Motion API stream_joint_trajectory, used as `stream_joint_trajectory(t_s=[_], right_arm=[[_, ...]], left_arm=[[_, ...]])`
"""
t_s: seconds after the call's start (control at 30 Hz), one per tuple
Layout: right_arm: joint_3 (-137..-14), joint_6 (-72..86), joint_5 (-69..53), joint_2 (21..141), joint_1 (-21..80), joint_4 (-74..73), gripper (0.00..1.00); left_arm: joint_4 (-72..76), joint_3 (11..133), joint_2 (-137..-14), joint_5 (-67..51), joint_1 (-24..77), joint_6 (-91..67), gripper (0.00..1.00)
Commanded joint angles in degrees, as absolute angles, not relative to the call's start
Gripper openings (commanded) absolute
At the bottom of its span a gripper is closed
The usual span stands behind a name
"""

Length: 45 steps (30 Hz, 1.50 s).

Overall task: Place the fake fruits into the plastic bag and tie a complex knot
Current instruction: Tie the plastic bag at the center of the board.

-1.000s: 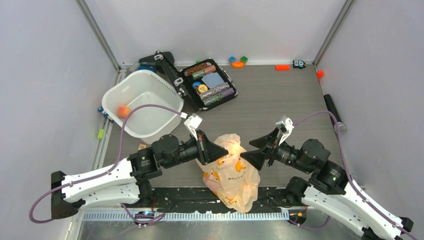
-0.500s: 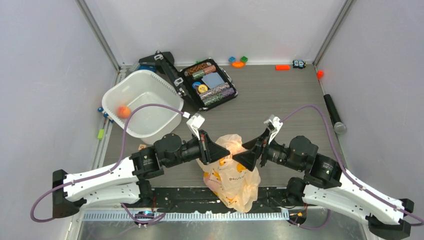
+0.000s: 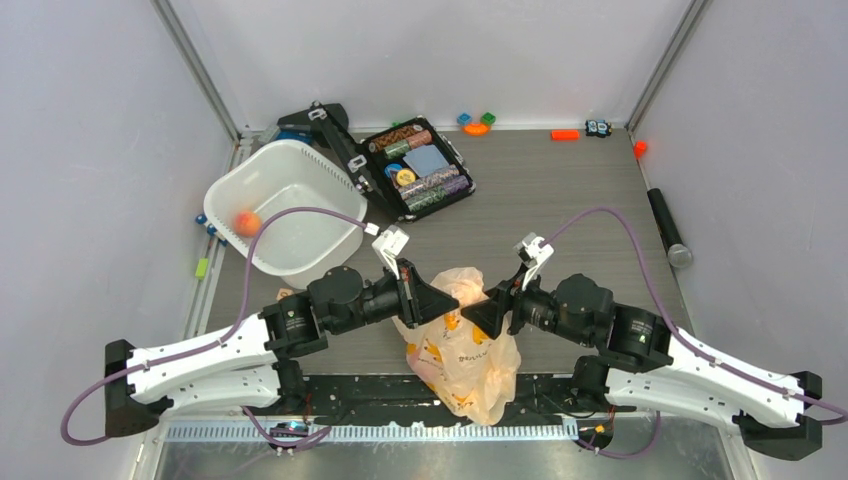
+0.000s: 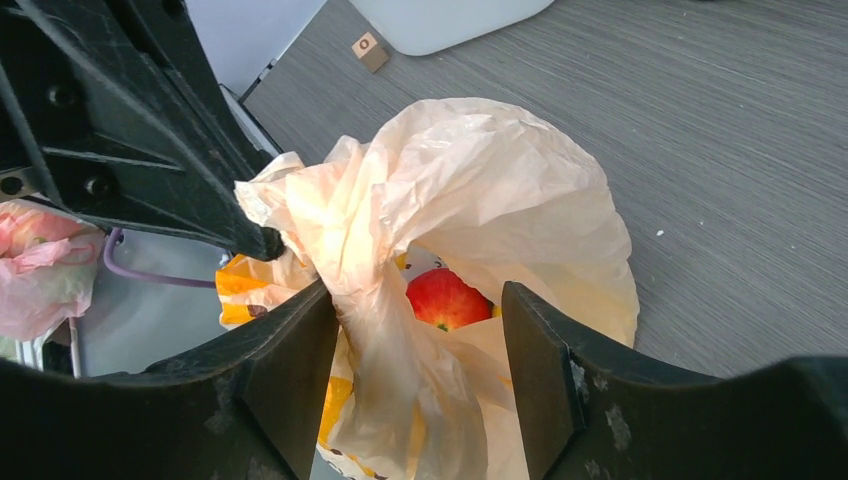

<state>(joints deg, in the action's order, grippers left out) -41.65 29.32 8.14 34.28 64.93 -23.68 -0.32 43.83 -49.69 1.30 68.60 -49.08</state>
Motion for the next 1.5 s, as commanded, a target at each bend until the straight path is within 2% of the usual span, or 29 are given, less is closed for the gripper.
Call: stream_joint_trajectory(t_s=[0.0, 0.23, 0.57, 0.73, 0.97, 1.13, 1.2, 1.23, 1.33, 1.37, 1.43, 1.47], right_arm=[[-42.53, 29.79, 10.75, 35.49, 65.28, -23.66, 0.66], [-40.71, 29.06, 8.17, 35.62, 65.29, -20.61, 0.66], [-36.62, 27.53, -1.54, 32.31, 65.30, -8.70, 0.66], [-36.24, 27.85, -1.77, 32.40, 65.29, -6.96, 0.65], [-36.00, 28.71, -1.61, 31.88, 65.26, -5.85, 0.70], [-35.17, 29.86, -0.52, 32.22, 65.26, -4.18, 0.60], [-35.05, 30.25, -0.80, 32.77, 65.28, -3.42, 0.48], [-34.78, 30.50, -0.93, 32.82, 65.27, -2.79, 0.37], [-33.81, 31.75, -1.04, 32.58, 65.27, -0.85, 0.25], [-33.35, 32.05, -1.05, 32.45, 65.24, -0.41, 0.16], [-32.71, 32.70, -0.89, 31.98, 65.24, 0.55, 0.07], [-32.48, 33.18, -0.75, 31.90, 65.22, 1.02, 0.06]], left_arm=[[3.19, 46.28, -48.53, 1.32, 68.46, -48.60, 0.00], [4.29, 45.32, -48.28, 1.28, 68.39, -48.78, 0.00], [3.52, 44.58, -47.32, 1.42, 68.11, -48.75, 0.00], [3.60, 44.82, -47.66, 0.59, 68.11, -48.69, 0.00], [3.52, 44.91, -47.50, 0.40, 68.08, -48.60, 0.00], [3.69, 45.24, -48.00, 0.26, 68.03, -48.60, 0.00], [3.74, 45.47, -48.17, -1.01, 68.02, -48.53, 0.00], [3.70, 45.59, -48.30, -1.53, 68.04, -48.45, 0.00], [3.01, 46.03, -48.67, -1.97, 67.97, -48.02, 0.00], [2.27, 46.31, -48.68, -1.71, 68.02, -47.69, 0.00], [-1.19, 47.48, -48.35, -0.62, 68.03, -46.58, 0.00], [-3.36, 48.23, -48.08, 0.40, 68.03, -45.85, 0.03]])
